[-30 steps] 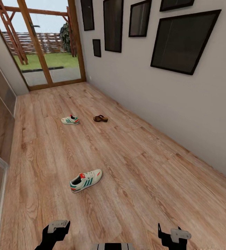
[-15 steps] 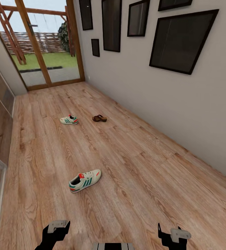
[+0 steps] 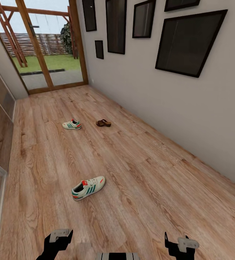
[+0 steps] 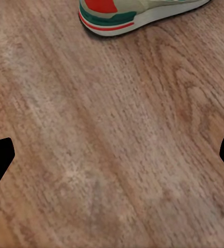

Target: Pick up the two gym shoes and the two sandals from the corridor floor and place them onto the hallstand (shoe rack) in the corridor, making sure they are on the rack and not on the floor. Arrange them so the two gym shoes are next to each other and the two sandals are next to each other.

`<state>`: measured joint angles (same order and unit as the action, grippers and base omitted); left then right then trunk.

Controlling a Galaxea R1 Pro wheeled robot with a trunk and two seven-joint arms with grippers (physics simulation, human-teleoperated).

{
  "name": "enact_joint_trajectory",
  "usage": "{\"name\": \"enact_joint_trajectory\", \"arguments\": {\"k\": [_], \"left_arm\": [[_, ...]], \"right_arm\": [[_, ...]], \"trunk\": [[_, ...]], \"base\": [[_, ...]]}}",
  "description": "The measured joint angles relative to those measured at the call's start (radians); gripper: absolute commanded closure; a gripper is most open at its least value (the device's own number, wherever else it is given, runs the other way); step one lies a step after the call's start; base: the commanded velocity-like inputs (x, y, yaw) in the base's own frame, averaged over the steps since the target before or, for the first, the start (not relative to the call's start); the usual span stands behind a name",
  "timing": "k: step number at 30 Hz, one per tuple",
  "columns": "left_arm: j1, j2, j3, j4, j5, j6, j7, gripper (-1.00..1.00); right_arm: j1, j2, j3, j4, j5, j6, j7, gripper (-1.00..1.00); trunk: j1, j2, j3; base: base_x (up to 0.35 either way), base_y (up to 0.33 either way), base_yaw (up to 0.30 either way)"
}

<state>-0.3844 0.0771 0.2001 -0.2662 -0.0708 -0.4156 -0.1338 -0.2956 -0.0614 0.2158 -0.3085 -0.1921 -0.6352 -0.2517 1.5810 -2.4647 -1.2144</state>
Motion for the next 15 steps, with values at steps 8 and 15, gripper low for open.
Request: {"name": "enact_joint_trajectory", "arguments": {"k": [8,15], "left_arm": [[0.0,0.0,0.0,0.0,0.0,0.0,0.0,-1.0],[0.0,0.0,0.0,0.0,0.0,0.001,0.0,-1.0]], "right_arm": [[0.0,0.005,0.001,0.0,-0.002,0.0,0.0,-1.0],[0.0,0.005,0.0,0.0,-0.002,0.0,0.0,-1.0]], "trunk": [[0.0,0.0,0.0],[0.0,0.0,0.0]], "base": [[0.0,0.0,0.0],[0.0,0.0,0.0]]}}
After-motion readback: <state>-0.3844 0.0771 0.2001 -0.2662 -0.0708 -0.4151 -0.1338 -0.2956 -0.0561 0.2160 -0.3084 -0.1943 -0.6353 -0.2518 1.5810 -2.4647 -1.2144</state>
